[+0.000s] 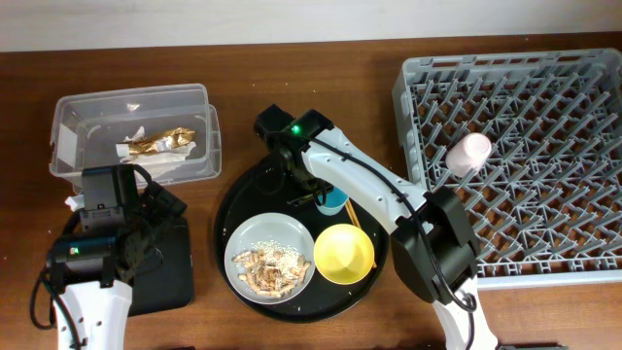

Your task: Sort waste into correct bins and load items into the dishwasher rack

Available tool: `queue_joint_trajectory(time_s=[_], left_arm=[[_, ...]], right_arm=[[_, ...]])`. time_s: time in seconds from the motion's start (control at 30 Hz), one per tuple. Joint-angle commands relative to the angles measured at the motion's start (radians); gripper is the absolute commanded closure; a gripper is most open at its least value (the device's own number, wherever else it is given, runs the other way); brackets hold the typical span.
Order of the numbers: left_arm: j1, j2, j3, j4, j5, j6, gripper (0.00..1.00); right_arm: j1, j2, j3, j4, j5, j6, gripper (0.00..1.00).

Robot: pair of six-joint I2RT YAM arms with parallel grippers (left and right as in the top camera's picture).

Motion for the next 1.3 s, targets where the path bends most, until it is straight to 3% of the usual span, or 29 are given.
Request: queue_joint_trajectory(time_s=[0.0, 0.07, 0.2, 0.33, 0.53, 0.7, 0.93, 1.1, 1.27], left_arm=[[0.005, -0.006, -0.001, 0.001, -0.014, 0.013, 0.01], [0.005, -0.006, -0.001, 0.001, -0.014, 0.013, 0.01], [0.005, -0.006, -0.001, 0.001, -0.014, 0.013, 0.01], [0.005, -0.006, -0.001, 0.001, -0.014, 0.013, 0.01], [0.005, -0.006, -0.001, 0.001, -0.014, 0.013, 0.01], [0.005, -0.006, -0.001, 0.001, -0.014, 0.013, 0.01], [0.005, -0.006, -0.001, 0.001, -0.014, 0.013, 0.01], [0.005, -0.006, -0.001, 0.001, -0.014, 0.013, 0.01], [0.005, -0.006, -0.001, 0.001, -0.014, 0.013, 0.01]], right_arm=[[0.002, 0.007, -0.004, 0.002, 0.02, 0.015, 0.85], [0.002, 0.007, -0.004, 0.006, 0.019, 0.023, 0.96], [-0.002, -0.018, 0.025, -0.003, 0.016, 0.04, 0.96], [-0.059, -0.086, 0.171, -0.106, 0.019, 0.008, 0.96], [-0.297, -0.188, 0.431, -0.336, 0.01, -0.032, 0.96], [-0.594, -0.263, 0.444, -0.388, -0.135, -0.153, 0.96], [-1.042, -0.259, 0.374, -0.382, -0.608, -0.426, 0.96], [-1.245, -0.259, 0.21, -0.319, -0.938, -0.637, 0.96], [-1.393, -0.257, -0.051, -0.184, -1.232, -0.717, 0.96]])
